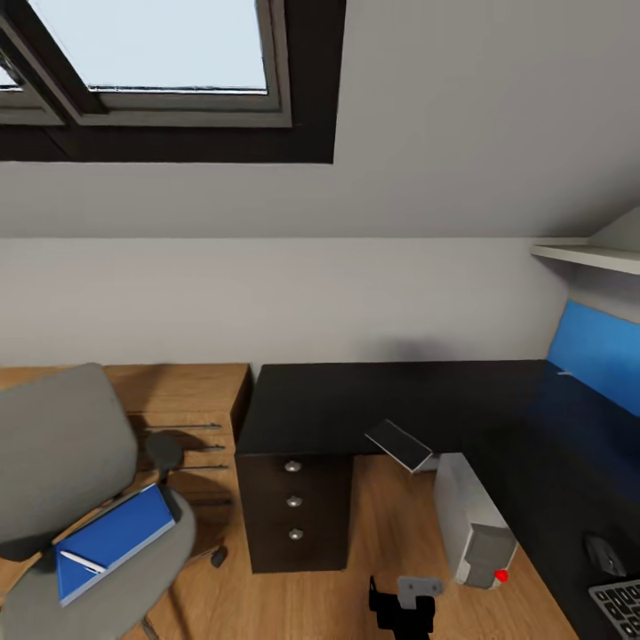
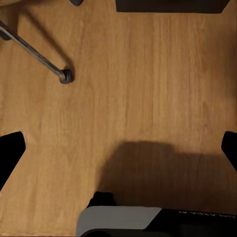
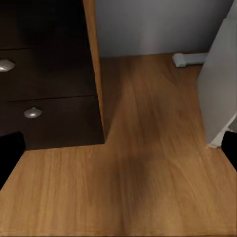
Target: In the bedroom, organize the workspace by keeping the computer under the desk, ensuring the monitor is on the desk, placing the keyboard on the desk next to the monitor, placing the mouse on the desk next to the keyboard, moving the folder from the swivel chair onto the desk next to the mouse, stacking the notebook on top of the folder with the pen on top of the notebook, and positioning the swivel chair next to the desk.
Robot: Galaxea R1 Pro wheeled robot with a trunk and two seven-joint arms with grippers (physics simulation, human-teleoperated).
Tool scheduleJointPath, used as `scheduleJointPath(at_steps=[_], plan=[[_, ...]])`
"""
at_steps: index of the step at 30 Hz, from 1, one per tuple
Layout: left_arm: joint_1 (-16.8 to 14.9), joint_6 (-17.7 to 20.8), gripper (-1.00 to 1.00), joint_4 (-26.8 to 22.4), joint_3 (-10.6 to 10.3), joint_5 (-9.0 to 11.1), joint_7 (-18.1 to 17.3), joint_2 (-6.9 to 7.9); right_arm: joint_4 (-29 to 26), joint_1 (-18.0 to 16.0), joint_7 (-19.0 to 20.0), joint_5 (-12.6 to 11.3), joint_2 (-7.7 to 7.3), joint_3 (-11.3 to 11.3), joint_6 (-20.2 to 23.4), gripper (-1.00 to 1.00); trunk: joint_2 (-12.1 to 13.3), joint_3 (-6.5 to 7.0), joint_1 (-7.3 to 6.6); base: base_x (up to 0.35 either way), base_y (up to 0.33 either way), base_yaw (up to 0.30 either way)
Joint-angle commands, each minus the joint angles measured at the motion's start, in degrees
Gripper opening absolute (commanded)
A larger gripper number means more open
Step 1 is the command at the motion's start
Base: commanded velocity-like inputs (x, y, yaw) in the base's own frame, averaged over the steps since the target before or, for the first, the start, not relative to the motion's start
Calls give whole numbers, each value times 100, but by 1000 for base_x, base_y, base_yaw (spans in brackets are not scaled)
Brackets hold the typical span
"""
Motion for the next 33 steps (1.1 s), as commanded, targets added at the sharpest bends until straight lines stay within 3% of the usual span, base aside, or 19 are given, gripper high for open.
scheduleJointPath(at_steps=[1, 9, 33], plan=[[0, -8, 100, -8, -39, 62, 48, 10, 7, -5, -25, -58, -2, 51, -22, 100, -5, -9, -3, -278, 106, 202], [0, -14, 100, 146, -63, 67, 48, 3, 12, -8, -25, -57, 5, 51, -23, 100, -5, -28, -3, -195, 61, 164], [-3, -16, 100, 382, -70, 68, 35, -15, 221, -5, -25, -41, 7, 60, -54, 100, -5, -98, -3, -5, 2, 213]])
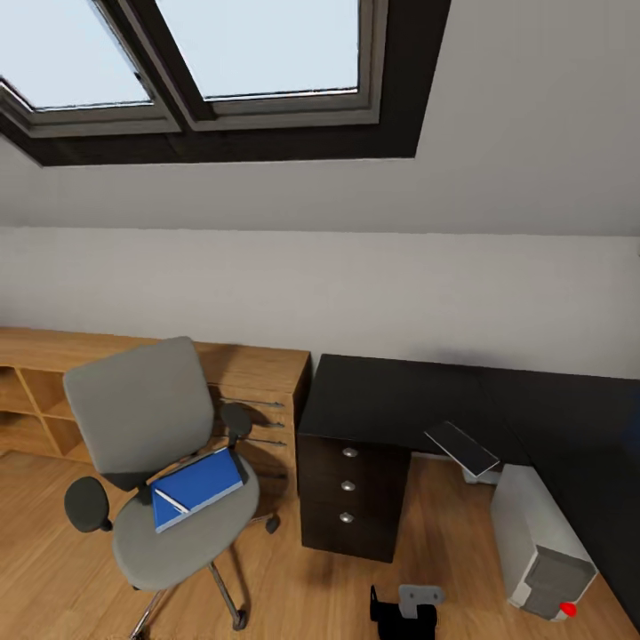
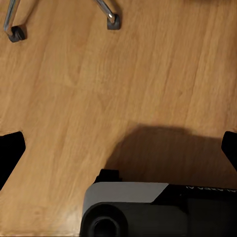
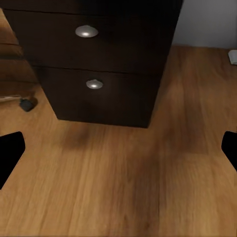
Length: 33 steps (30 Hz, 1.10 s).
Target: In the bedroom, organize the workspace by keeping the computer under the desk, ensuring the monitor is on the desk, placing the keyboard on the desk next to the monitor, placing the mouse on the desk next to the keyboard, moving the folder from the swivel chair onto the desk next to the mouse, stacking the notebook on top of the folder with the pen on top of the notebook, and positioning the swivel chair next to the desk.
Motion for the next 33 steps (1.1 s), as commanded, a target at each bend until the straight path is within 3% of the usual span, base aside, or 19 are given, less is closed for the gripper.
scheduleJointPath(at_steps=[1, 3, 5, 7, 10, 11, 15, 22, 33], plan=[[-3, -9, 100, 24, -43, 59, 52, -2, 4, -4, -22, -60, -3, 48, -19, 100, -5, -9, 1, 0, 0, 251], [-3, -9, 100, 52, -12, 80, 54, -10, 5, -5, -22, -64, -6, 45, -18, 100, -5, -16, 1, 0, 0, 251], [0, -13, 100, 72, 214, 204, 51, -15, 6, -7, -22, -66, -8, 43, -17, 100, -5, -22, 1, 0, 0, 251], [-2, -73, 100, 78, 518, 351, 43, -9, 5, -5, -22, -67, -9, 42, -16, 100, -5, -28, 1, 0, 0, 251], [0, -323, 100, 81, 1216, 823, 10, -2, 5, -3, -22, -67, -10, 42, -16, 100, -5, -38, 1, 0, 0, 251], [2, -349, 100, 85, 1299, 902, 7, -1, 8, -4, -22, -67, -10, 42, -16, 100, -5, -41, 1, 0, 0, 251], [-2, -397, 100, 89, 1415, 1014, 3, -5, 13, -5, -22, -67, -10, 42, -16, 100, -5, -54, 1, 0, 0, 251], [-3, -415, 100, 83, 1519, 1034, 2, 25, 14, -4, -22, -72, -5, 40, -16, 100, -5, -77, 1, 0, 0, 251], [-1, -420, 100, 82, 1543, 1026, 2, 28, 12, -5, -22, -76, -5, 37, -16, 100, -5, -126, 1, 0, 0, 246]])
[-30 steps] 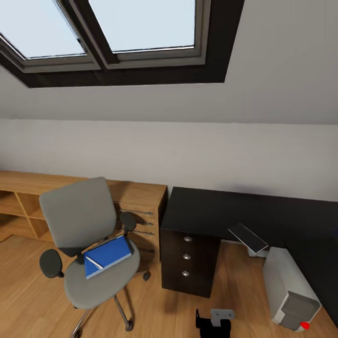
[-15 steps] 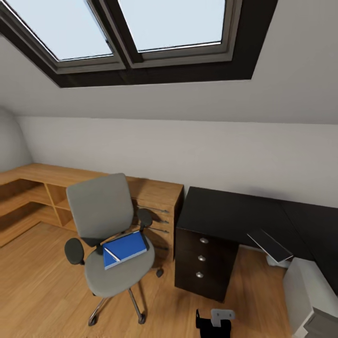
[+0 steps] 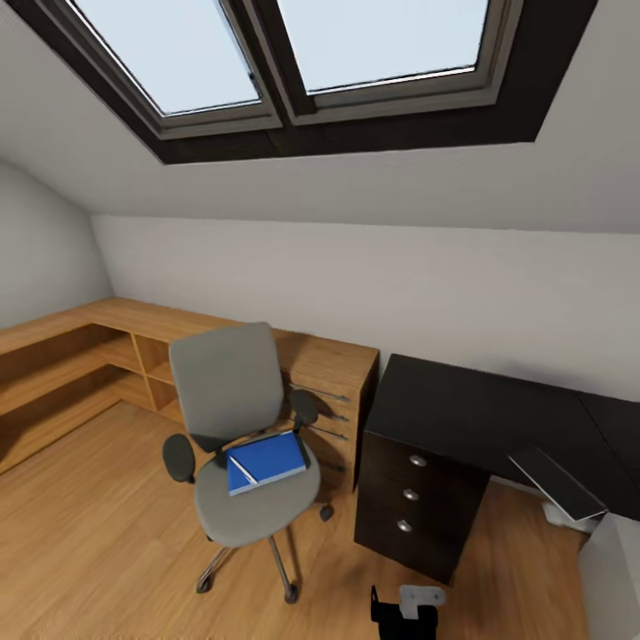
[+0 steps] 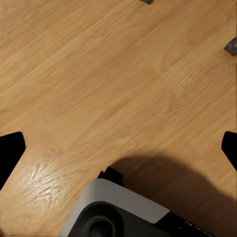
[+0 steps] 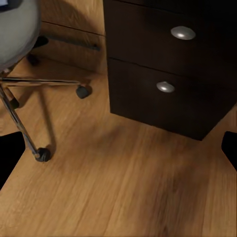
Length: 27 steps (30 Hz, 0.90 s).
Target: In the bedroom, organize the workspace by keeping the computer under the desk, ensuring the monitor is on the desk, placing the keyboard on the desk next to the monitor, placing the mouse on the desk next to the keyboard, moving the folder from the swivel chair onto the desk next to the mouse, stacking the notebook on top of the folder with the pen on top of the notebook, and positioning the swivel chair next to the desk.
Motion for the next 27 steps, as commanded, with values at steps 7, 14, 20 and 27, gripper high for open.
scheduleJointPath(at_steps=[7, 14, 20, 27], plan=[[-1, -26, 100, -9, -47, 57, 47, 8, -2, -5, -23, -82, -13, 31, -21, 100, -5, -44, 1, 0, 0, 229], [-1, -45, 100, -9, -48, 48, 47, 12, -3, -5, -30, -99, -21, 17, -29, 100, -5, -83, 1, 0, 0, 223], [-1, -497, 100, 10, -61, 44, 15, 9, -2, -9, -31, -109, -23, 0, -178, 100, -5, -118, 1, 0, 0, 220], [1, -688, 100, 78, -82, 11, 3, -10, 148, -6, -39, -124, 0, 6, -763, 100, -5, -164, 1, 0, 0, 195]])
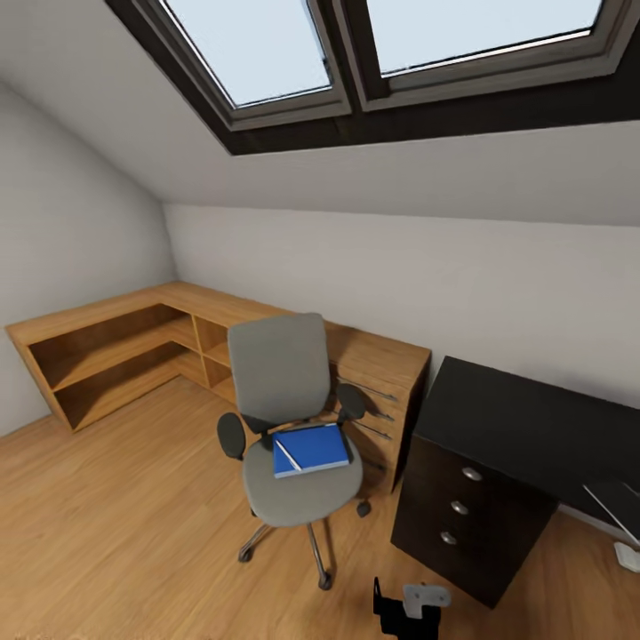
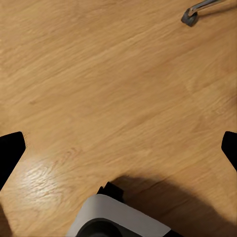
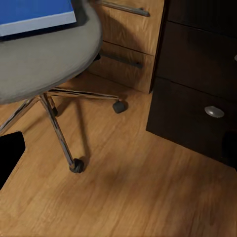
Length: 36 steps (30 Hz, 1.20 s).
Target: In the bedroom, organize the workspace by keeping the computer under the desk, ensuring the monitor is on the desk, placing the keyboard on the desk next to the monitor, placing the mouse on the desk next to the keyboard, moving the folder from the swivel chair onto the desk next to the mouse, stacking the notebook on top of the folder with the pen on top of the notebook, and positioning the swivel chair next to the desk.
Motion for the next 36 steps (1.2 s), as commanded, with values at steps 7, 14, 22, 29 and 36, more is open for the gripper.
scheduleJointPath(at_steps=[7, 14, 22, 29, 36], plan=[[1, -32, 100, -8, -40, 57, 51, 25, 28, -3, -14, -61, -2, 56, -161, 100, -5, -50, 1, 0, 0, 201], [1, -35, 100, -8, -40, 61, 54, 21, 29, -5, -12, -62, -6, 50, -168, 100, -5, -88, 1, 0, 0, 221], [1, -42, 100, -26, -31, 85, 78, 19, 29, -6, -14, -62, -6, 48, -169, 100, -5, -128, 1, 0, 0, 229], [-1, -40, 100, -74, -31, 79, 105, -10, 29, -7, -20, -62, -6, 48, -175, 100, -5, -163, 1, 0, 0, 229], [1, -46, 100, -74, -49, 59, 73, -17, 29, -4, -16, -62, -6, 48, -193, 100, -5, -201, 1, 0, 0, 223]])
